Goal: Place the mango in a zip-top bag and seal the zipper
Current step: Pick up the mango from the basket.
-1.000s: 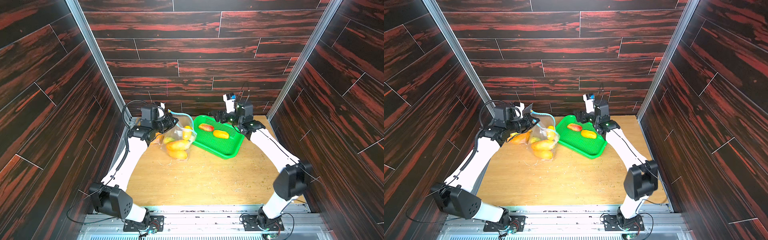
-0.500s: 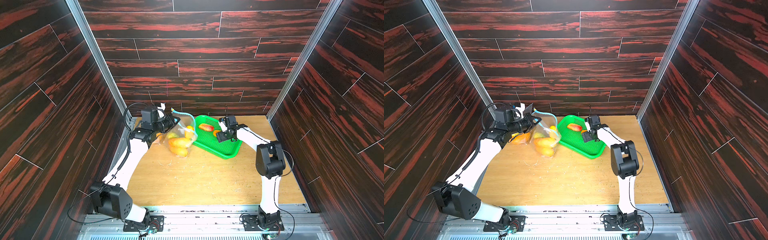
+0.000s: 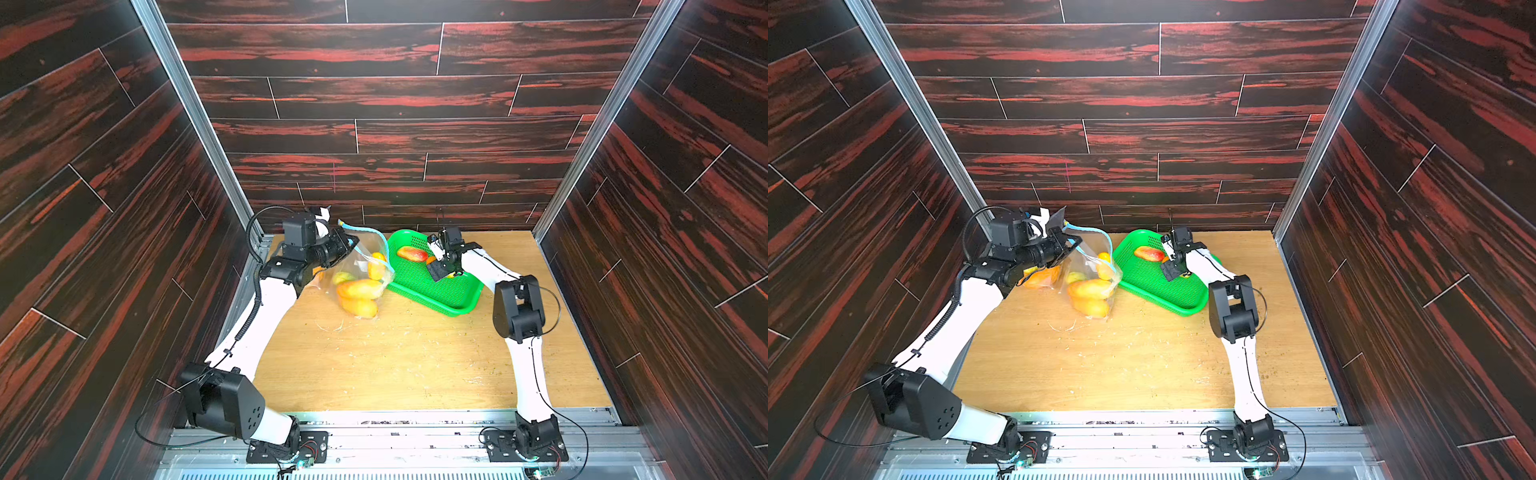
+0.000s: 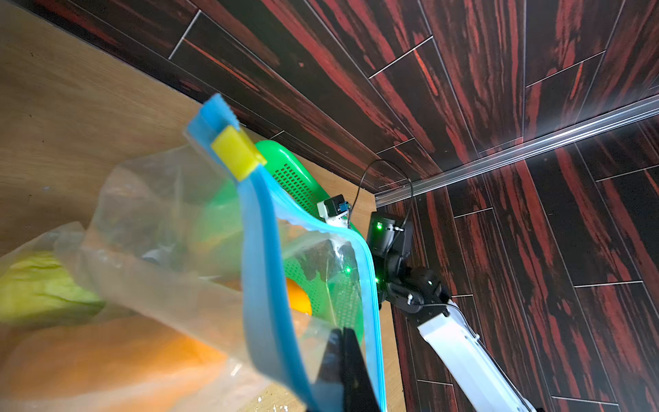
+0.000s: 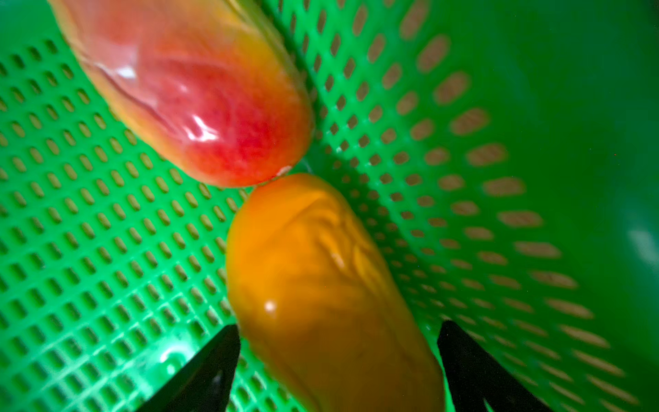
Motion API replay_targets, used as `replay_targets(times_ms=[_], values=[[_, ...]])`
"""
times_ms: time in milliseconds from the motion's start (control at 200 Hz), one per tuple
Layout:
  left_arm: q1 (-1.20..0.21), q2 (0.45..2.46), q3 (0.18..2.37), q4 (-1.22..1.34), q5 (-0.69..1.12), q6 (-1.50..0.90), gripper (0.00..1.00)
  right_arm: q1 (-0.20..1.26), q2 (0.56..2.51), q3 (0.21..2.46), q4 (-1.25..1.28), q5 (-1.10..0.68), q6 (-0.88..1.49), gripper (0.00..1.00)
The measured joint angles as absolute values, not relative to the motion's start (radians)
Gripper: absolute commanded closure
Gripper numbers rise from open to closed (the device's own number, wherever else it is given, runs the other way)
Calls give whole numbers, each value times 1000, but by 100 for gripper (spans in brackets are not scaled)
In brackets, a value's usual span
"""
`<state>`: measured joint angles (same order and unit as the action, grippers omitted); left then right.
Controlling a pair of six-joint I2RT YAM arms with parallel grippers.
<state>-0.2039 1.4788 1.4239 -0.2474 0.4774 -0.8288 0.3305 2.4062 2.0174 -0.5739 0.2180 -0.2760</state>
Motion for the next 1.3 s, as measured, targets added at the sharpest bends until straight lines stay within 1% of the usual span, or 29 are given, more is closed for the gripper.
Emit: replay_targets(times_ms=[80, 120, 215, 251, 281, 341, 426, 521, 581, 706, 762, 812, 897, 1002, 1102, 1187, 1298], values=[[-204, 1479, 1424, -252, 474, -823, 98, 331, 2420, 2038, -598, 202, -279, 18], [-204, 1479, 1424, -256, 470, -820, 98, 331, 2420, 2044, -608, 196, -281, 25], [-204, 1479, 1424, -262, 465, -818, 99, 330, 2420, 2054, -627, 176, -267, 54], [-204, 1479, 1424, -263, 463, -816, 98, 330, 2420, 2054, -632, 169, -258, 61], [-204, 1479, 1424, -263, 463, -816, 98, 329, 2419, 2054, -633, 164, -246, 64], [-204, 1479, 1424, -265, 463, -815, 98, 328, 2410, 2050, -635, 141, -229, 65], [-204, 1479, 1424, -268, 461, -815, 98, 327, 2349, 1993, -617, 93, -195, 69], [-204, 1479, 1424, -271, 457, -812, 98, 327, 2193, 1851, -550, 0, -131, 69], [-204, 1479, 1424, -275, 453, -811, 98, 327, 2053, 1731, -450, -91, -80, 67], [-204, 1480, 1424, -276, 446, -813, 99, 348, 1736, 1463, -84, -317, 68, 67], [-204, 1482, 1423, -275, 447, -817, 98, 383, 1649, 1404, 77, -384, 124, 67], [-204, 1486, 1423, -270, 448, -821, 99, 426, 1609, 1382, 214, -433, 166, 67], [-204, 1489, 1421, -268, 449, -825, 99, 509, 1610, 1383, 412, -494, 215, 66], [-204, 1490, 1414, -260, 450, -829, 99, 580, 1683, 1426, 547, -534, 252, 67], [-204, 1490, 1404, -255, 452, -828, 98, 604, 1793, 1502, 603, -543, 282, 66], [-204, 1490, 1402, -254, 455, -828, 99, 607, 1876, 1552, 623, -543, 313, 58], [-204, 1490, 1402, -252, 467, -828, 99, 610, 1963, 1613, 618, -544, 355, 57]])
